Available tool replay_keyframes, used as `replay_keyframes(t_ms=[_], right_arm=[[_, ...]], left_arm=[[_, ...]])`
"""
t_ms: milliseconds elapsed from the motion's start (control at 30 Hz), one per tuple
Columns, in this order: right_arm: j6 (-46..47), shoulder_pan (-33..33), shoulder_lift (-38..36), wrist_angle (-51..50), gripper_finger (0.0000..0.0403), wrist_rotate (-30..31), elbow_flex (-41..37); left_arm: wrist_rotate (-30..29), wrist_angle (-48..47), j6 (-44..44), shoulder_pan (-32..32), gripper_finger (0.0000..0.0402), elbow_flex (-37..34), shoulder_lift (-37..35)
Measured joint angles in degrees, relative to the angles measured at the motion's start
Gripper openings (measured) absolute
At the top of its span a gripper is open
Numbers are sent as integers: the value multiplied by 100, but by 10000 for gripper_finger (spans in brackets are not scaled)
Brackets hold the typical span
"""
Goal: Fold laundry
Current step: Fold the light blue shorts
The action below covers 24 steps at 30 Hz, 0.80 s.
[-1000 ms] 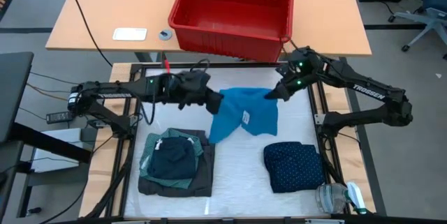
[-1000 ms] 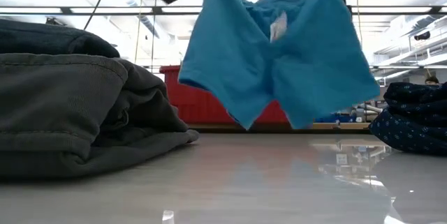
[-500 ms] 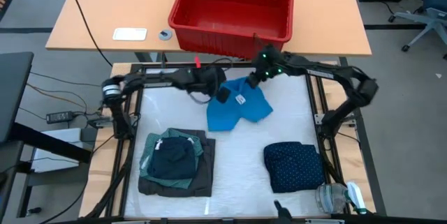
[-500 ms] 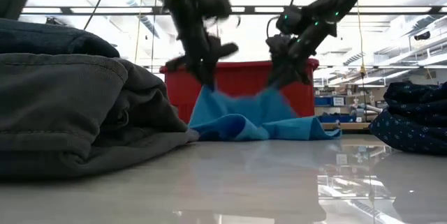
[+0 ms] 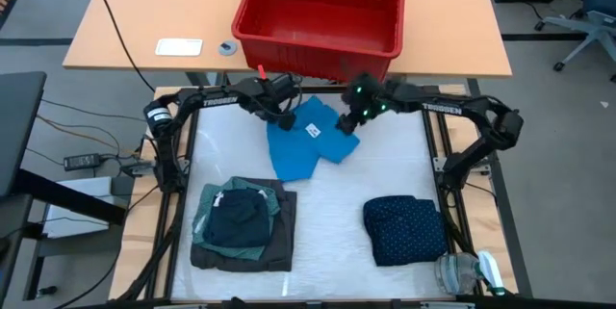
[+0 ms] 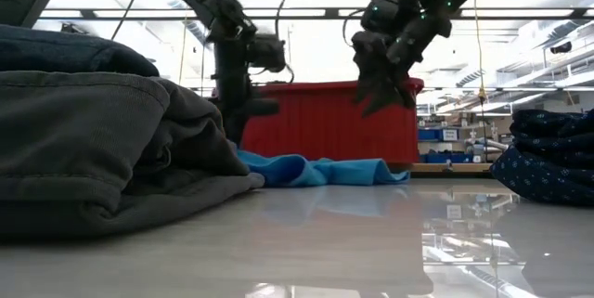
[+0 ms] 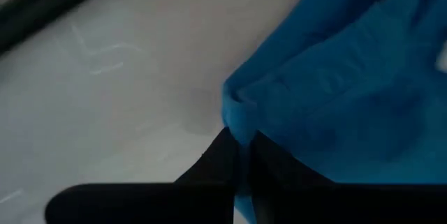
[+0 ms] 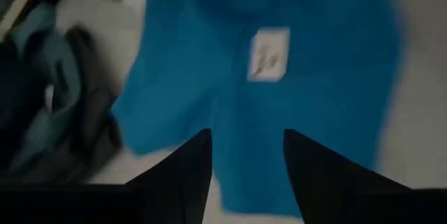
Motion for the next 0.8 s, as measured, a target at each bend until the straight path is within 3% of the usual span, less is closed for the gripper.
replay_keyframes(t_ms=[67, 267, 433, 600, 800], right_arm=[[2, 227, 147, 132, 174, -8, -196], [100, 546, 716, 733, 154, -84, -850], [-119, 490, 991, 476, 146, -125, -1199], [-460, 444, 321, -114, 145, 230, -1583], [-511, 395, -882, -82, 146, 762, -1704]], left_arm=[[67, -25, -10, 63, 27, -187, 2], [1029, 5, -256, 160, 27, -406, -10], [1110, -164, -423, -46, 27, -406, -289], [1051, -512, -410, -276, 42, -406, -790], [1108, -552, -391, -625, 74, -406, -1308]])
